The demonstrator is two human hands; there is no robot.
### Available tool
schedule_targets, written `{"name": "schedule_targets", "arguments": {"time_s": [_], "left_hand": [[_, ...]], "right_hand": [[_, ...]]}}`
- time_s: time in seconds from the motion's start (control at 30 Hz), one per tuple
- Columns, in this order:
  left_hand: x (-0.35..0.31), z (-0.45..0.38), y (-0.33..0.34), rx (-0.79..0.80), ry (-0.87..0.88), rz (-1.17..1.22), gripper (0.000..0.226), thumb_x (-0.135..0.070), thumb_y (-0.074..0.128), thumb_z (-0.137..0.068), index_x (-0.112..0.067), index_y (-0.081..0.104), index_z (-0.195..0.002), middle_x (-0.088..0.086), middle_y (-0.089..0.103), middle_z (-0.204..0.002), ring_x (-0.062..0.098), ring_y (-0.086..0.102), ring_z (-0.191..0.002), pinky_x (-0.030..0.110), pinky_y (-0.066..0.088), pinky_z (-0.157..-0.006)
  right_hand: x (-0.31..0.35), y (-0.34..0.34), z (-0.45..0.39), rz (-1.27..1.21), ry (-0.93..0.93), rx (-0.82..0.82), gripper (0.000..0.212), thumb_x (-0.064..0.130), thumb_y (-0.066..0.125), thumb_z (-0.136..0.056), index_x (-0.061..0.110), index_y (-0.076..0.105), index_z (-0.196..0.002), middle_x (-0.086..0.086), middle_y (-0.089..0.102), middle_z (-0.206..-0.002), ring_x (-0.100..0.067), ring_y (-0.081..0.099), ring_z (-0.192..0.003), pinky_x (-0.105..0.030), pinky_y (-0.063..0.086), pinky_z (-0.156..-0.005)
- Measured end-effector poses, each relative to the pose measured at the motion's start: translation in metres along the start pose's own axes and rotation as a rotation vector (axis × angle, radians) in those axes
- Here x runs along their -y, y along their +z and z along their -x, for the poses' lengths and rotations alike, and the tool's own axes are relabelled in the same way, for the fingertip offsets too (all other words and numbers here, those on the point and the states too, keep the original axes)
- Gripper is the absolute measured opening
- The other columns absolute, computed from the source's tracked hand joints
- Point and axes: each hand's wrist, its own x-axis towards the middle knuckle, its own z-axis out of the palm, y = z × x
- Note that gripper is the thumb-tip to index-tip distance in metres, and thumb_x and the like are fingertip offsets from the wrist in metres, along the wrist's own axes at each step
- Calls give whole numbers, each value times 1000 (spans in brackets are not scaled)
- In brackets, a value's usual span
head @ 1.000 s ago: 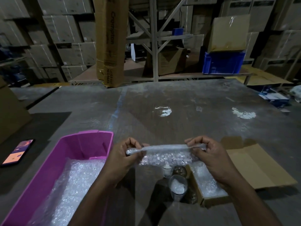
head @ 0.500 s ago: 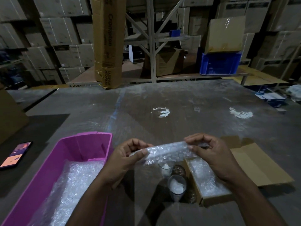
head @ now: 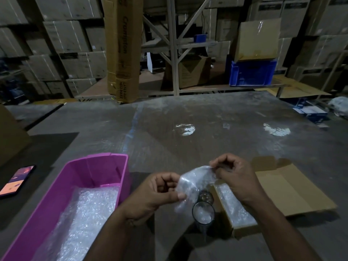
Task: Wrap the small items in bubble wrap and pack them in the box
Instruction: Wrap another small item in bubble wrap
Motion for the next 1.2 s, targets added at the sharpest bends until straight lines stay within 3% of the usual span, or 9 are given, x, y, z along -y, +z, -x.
{"name": "schedule_targets", "arguments": {"time_s": [0.13, 0.27, 0.43, 0.53, 0.67, 0.77, 0.9, 1.03, 1.2], "left_hand": [[-4, -7, 16, -219, 67, 209, 20, 6, 80, -77, -10, 75, -90, 12, 72, -89, 16, 70, -77, 25, 59, -71], [1, -19, 21, -415, 134, 298, 20, 0, 75, -71, -14, 69, -84, 7, 71, -86, 15, 68, -77, 28, 57, -73], [8, -25, 23, -564, 216, 212, 16, -11, 79, -74, -10, 70, -87, 8, 68, -85, 17, 63, -77, 31, 53, -74], [13, -29, 26, -677, 259, 203, 23, -14, 80, -73, -7, 67, -91, 10, 64, -85, 15, 61, -76, 27, 51, -72], [13, -34, 23, -761, 306, 198, 25, -11, 81, -76, -1, 68, -94, 11, 71, -94, 19, 68, -88, 27, 55, -82], [15, -34, 19, -858, 337, -186, 10, -8, 80, -82, -6, 75, -91, 6, 77, -89, 18, 73, -82, 25, 57, -71], [20, -31, 13, -743, 283, -511, 5, -16, 78, -88, -20, 78, -90, -5, 77, -82, 11, 73, -78, 32, 59, -73], [25, -30, 10, -513, 258, -695, 14, -17, 72, -93, -22, 77, -105, -9, 73, -100, 7, 71, -91, 34, 59, -81], [22, -25, 14, -236, 154, -573, 12, -19, 65, -99, -21, 76, -103, -3, 72, -100, 17, 69, -90, 38, 58, -81]], "right_hand": [[-12, 14, 12, 92, 46, 82, 35, -14, 62, -84, 16, 74, -72, 1, 75, -88, -10, 71, -87, -21, 54, -78], [-21, 23, 20, 78, 171, 255, 26, 0, 66, -81, 17, 77, -96, 2, 78, -98, -21, 74, -89, -40, 57, -85], [-17, 29, 26, 159, 136, 296, 39, 40, 92, -63, 20, 76, -92, 9, 76, -100, -7, 72, -94, -27, 56, -84], [-13, 35, 26, 160, 99, 201, 18, 28, 89, -75, 22, 71, -74, 12, 73, -80, 0, 66, -74, -21, 50, -71], [-7, 34, 26, 83, 106, 261, 15, 23, 80, -85, 13, 71, -78, 4, 69, -71, -5, 61, -68, -24, 47, -68], [-3, 35, 26, 64, 94, 315, 9, 23, 77, -89, 16, 73, -87, 3, 66, -72, -7, 58, -70, -21, 46, -67], [8, 34, 22, -114, 106, 258, 26, 14, 70, -93, 32, 68, -112, 0, 66, -75, -17, 59, -68, -27, 48, -65], [16, 28, 14, -259, 145, 175, 17, 6, 61, -96, 8, 75, -105, -11, 77, -96, -26, 71, -84, -34, 59, -77], [12, 26, 10, -232, 134, 211, 27, 6, 68, -91, 17, 75, -114, -5, 76, -103, -15, 65, -80, -24, 54, -69]]}}
